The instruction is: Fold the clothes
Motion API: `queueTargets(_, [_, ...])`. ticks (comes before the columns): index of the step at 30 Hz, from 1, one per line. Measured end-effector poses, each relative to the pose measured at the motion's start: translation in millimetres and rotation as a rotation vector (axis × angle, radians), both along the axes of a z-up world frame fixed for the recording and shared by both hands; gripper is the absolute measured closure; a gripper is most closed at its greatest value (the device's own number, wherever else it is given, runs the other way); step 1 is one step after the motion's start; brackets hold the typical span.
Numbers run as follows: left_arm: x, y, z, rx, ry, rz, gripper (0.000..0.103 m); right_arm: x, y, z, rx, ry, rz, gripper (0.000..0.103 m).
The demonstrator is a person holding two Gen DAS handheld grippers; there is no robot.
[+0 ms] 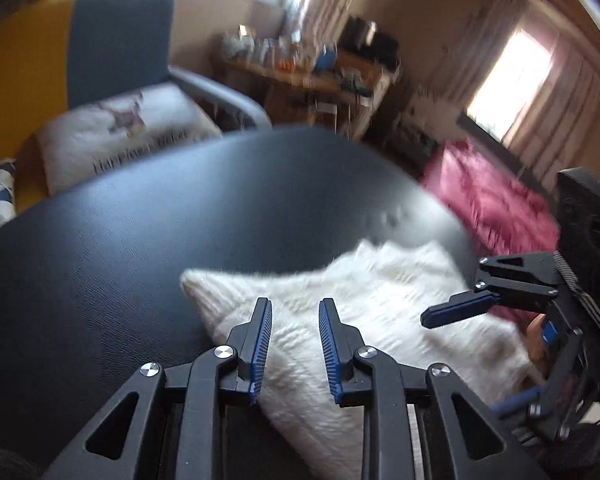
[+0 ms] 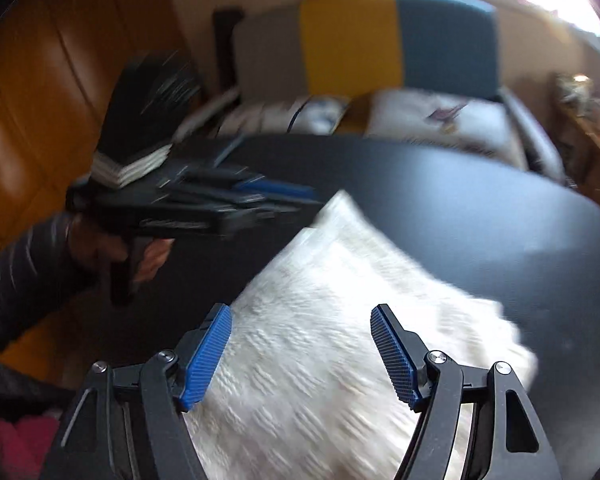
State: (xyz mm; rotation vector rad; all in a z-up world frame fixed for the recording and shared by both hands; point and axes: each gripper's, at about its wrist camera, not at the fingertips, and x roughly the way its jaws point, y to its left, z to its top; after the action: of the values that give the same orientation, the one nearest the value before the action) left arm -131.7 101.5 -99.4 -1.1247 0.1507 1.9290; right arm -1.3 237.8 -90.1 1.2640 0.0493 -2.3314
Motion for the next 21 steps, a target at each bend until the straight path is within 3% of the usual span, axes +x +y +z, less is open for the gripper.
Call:
queueTargets(2, [-10,16,-26,-0.132,-0.010,-0.008,0.078,-3,-5,-20,0.032,-0.045,0.015,0.029])
queueTargets(5, [-18,27,-46,-0.130,-0.053,-0.011,0.077,0,-3,-40,0.031,-0.044,-0.001,0.029])
queueTargets(8, [-14,38,-53,-0.123,-0.020,0.002,0.076,0,7,-45,-0.025,-0.055,-0.047,0.029])
queueTargets(16, [-8,-3,-33,0.069,-0.100,0.217,0.078,2,6,-47,-0.048,-0.010,-0.055,0.028])
queueTargets(19, [1,-32,-28,0.218,-0.229,0.244,0.076,3,10,-42,-0.077,0.000,-0.073,0.027])
queueTargets(21, [8,-44,-29,0.270,-0.284,0.253,0.074,8,17,-29,-0.122,0.029,-0.105,0.027])
